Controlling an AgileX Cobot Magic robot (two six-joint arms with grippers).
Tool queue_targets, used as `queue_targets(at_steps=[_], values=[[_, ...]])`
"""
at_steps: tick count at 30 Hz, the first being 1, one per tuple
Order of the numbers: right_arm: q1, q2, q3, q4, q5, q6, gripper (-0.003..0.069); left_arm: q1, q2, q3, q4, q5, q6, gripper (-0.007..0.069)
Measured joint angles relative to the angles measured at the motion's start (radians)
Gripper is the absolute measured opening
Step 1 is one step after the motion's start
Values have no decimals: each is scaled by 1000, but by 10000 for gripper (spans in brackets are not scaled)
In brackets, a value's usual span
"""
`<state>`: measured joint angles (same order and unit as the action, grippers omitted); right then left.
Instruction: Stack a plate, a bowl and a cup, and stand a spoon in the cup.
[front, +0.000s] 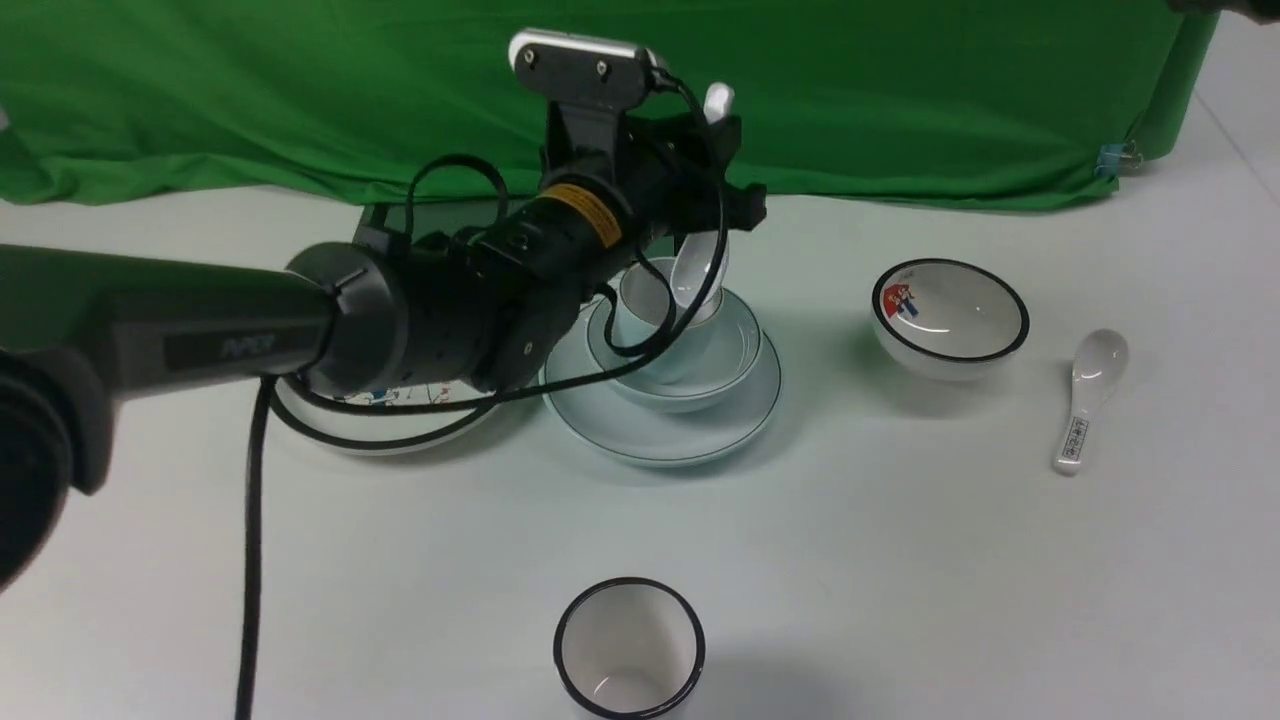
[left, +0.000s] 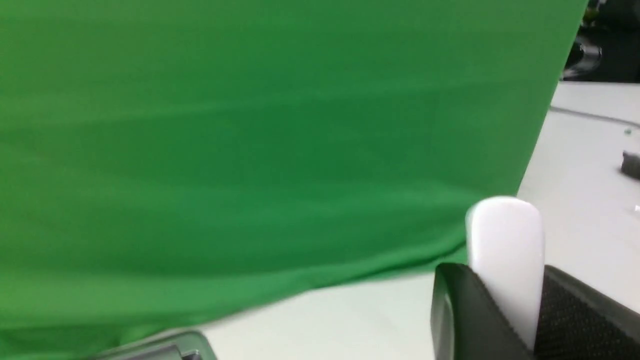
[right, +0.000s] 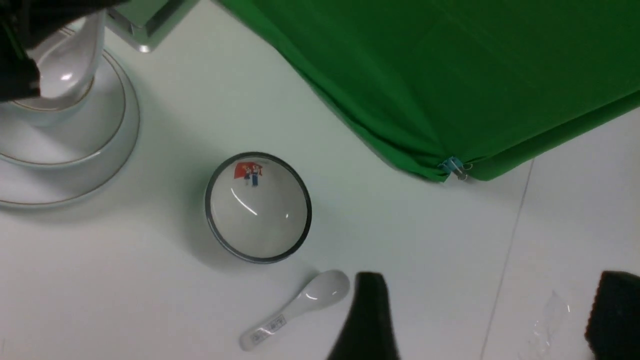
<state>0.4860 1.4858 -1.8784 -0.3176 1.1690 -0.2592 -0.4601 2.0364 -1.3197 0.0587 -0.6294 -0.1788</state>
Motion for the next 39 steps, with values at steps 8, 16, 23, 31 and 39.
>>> queue_targets(at_steps=[8, 16, 23, 31, 39], values=[[0, 3, 0, -1, -12, -1, 570, 0, 13, 0, 1, 17, 54, 90], [0, 11, 1, -1, 18, 1, 570, 0, -16, 1, 1, 182, 102, 195], [0, 10, 1, -1, 46, 20, 570, 0, -265, 1, 1, 507, 107, 407], [0, -48, 12, 23, 46, 123, 411, 5, -668, 1, 130, 1101, 136, 304], [0, -239, 166, 171, -97, 135, 16, 178, -1070, 206, 177, 1358, 103, -11]])
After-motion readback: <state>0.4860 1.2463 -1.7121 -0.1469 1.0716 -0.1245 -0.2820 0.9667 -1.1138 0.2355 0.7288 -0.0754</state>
